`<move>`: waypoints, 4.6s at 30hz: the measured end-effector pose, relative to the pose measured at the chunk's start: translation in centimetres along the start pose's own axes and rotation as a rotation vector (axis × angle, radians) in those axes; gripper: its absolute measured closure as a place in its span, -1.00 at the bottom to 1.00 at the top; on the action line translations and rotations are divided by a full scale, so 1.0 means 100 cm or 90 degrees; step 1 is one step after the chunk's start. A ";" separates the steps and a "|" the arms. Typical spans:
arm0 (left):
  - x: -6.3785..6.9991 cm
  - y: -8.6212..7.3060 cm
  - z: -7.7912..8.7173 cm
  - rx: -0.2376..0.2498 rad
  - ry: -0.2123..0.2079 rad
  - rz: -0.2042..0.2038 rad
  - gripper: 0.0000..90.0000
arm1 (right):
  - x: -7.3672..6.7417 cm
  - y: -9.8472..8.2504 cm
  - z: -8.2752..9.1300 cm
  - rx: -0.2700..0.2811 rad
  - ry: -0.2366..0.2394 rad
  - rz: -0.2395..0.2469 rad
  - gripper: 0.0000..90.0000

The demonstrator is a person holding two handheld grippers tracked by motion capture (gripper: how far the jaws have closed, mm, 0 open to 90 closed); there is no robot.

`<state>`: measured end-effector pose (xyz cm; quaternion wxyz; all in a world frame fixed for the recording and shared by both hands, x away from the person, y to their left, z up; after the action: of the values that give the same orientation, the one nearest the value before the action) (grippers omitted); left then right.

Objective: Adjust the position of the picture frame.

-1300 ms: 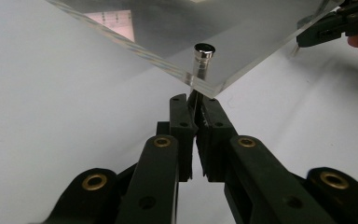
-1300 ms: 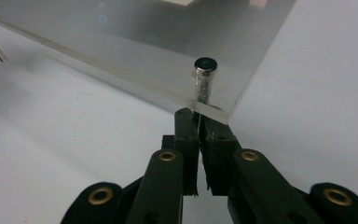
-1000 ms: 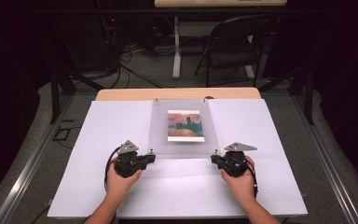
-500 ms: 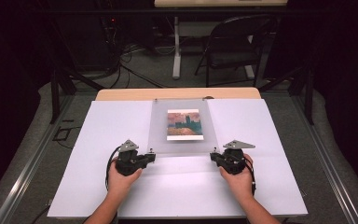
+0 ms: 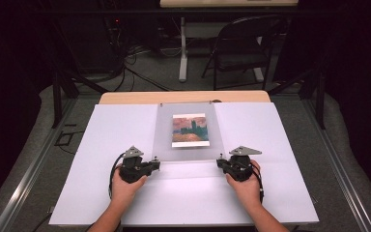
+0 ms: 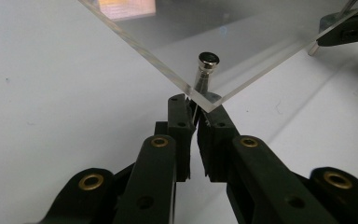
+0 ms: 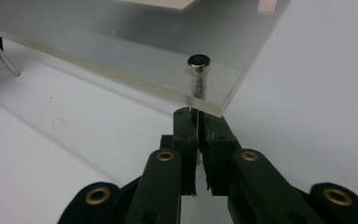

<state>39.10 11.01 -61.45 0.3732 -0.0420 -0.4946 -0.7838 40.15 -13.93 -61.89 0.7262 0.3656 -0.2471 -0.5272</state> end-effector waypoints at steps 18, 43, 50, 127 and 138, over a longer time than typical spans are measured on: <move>-0.002 0.000 0.005 0.014 0.001 0.009 0.85 | -0.005 -0.001 0.001 0.006 0.005 0.001 0.89; 0.024 -0.005 0.030 0.035 0.035 -0.061 -0.01 | 0.007 -0.001 0.048 0.047 -0.006 0.064 0.05; 0.026 -0.008 0.036 0.042 0.037 -0.059 -0.14 | 0.009 -0.002 0.057 0.064 0.004 0.071 0.07; -0.054 0.113 0.019 0.088 0.065 0.030 -0.11 | 0.044 0.096 -0.004 0.027 -0.016 0.057 -0.06; -0.060 0.122 -0.003 0.075 0.058 0.033 -0.11 | 0.050 0.102 -0.026 0.014 -0.009 0.025 -0.08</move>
<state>51.17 11.18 -55.18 0.4174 0.0026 -0.5211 -0.7444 49.66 -16.18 -55.57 0.7306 0.3651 -0.2648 -0.5126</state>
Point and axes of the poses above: each handheld gripper's, and its own axes: z roughly backward along the jaws, y roughly out of its top, x roughly to its right, the point moved 10 cm from there along -z, roughly forward along the jaws, and after that the axes turned 15 degrees about -y, right-handed, at the moved point
